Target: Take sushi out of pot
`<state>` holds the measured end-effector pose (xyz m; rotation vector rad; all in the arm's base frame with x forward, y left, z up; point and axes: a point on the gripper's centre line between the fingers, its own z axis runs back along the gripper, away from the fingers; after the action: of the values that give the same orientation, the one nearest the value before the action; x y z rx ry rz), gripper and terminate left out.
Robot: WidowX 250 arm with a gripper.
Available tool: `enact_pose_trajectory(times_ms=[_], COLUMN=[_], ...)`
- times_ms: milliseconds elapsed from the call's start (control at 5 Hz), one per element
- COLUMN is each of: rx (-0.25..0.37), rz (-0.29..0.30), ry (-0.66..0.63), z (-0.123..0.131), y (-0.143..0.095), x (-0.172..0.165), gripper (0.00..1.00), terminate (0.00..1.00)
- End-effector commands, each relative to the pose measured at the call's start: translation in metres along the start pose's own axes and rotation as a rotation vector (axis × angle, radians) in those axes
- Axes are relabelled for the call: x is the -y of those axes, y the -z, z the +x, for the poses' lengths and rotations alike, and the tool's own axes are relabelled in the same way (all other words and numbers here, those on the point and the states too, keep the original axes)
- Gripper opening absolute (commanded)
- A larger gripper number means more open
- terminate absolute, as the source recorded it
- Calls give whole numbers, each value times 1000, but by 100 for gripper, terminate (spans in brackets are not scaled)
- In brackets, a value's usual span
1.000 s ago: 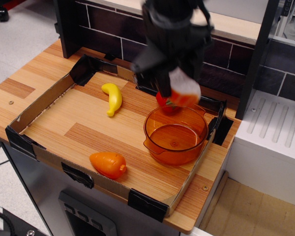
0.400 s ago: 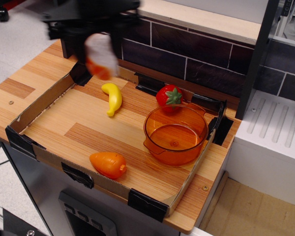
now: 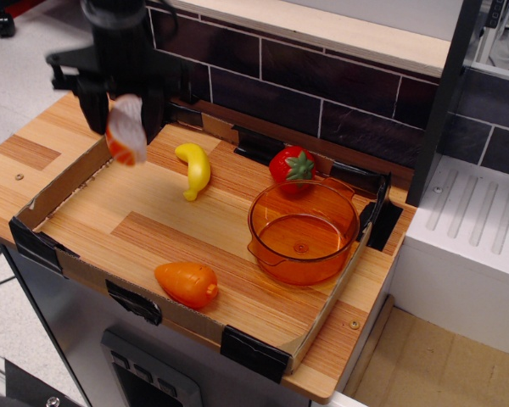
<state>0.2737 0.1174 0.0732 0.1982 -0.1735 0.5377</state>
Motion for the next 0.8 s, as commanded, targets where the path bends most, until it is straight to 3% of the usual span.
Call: enact_pose_trajectory(times_ms=[0, 400, 600], rx=[57, 35, -7], rz=[47, 45, 7], ry=[8, 35, 8], z=[32, 29, 30], y=[36, 44, 37], x=[2, -1, -4], gripper=[0, 0, 100], terminate=[0, 0, 0])
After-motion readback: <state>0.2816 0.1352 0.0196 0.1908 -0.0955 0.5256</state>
